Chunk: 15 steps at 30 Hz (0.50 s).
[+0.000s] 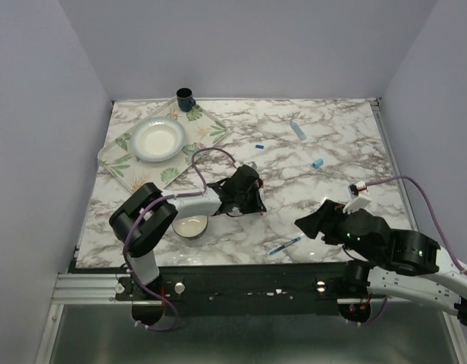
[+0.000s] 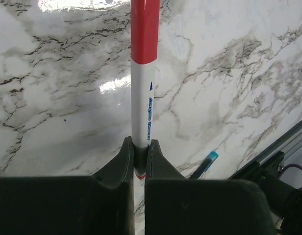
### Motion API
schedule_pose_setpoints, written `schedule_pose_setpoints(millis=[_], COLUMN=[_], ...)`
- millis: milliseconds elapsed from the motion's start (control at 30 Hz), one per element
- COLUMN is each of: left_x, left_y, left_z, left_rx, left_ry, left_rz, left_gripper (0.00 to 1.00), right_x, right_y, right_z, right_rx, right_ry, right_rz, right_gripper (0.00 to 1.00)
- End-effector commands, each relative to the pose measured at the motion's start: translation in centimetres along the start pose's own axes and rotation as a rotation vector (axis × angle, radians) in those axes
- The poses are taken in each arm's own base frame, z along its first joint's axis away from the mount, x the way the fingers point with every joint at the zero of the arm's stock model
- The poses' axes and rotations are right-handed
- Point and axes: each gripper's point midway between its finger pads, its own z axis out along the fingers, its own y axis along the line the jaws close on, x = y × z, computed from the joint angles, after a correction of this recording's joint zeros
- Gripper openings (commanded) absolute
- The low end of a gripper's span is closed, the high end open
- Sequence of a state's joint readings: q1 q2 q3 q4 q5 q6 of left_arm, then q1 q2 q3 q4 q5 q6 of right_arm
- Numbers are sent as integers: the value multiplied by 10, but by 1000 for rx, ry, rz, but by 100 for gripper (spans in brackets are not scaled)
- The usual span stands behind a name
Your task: Insert the pens into the pen caps
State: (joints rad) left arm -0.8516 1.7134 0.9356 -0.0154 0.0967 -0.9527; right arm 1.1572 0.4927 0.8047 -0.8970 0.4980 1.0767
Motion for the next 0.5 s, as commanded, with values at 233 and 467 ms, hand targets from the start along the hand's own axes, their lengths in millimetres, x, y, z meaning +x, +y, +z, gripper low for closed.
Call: schedule_pose_setpoints(millis=[233,467], left_x=[-6,-24], left_y=[-5,-29], left_z=[21,-18], left_rx=[-46,7], left_ry=[15,-33], left_rz=[-51,23], left_gripper=[54,67], right_x=[5,19], right_y=[-50,-62], right_z=[-1,8], right_rx=[260,345], right_ry=[-20,-1], right_rz=[93,137], right_gripper=[84,72])
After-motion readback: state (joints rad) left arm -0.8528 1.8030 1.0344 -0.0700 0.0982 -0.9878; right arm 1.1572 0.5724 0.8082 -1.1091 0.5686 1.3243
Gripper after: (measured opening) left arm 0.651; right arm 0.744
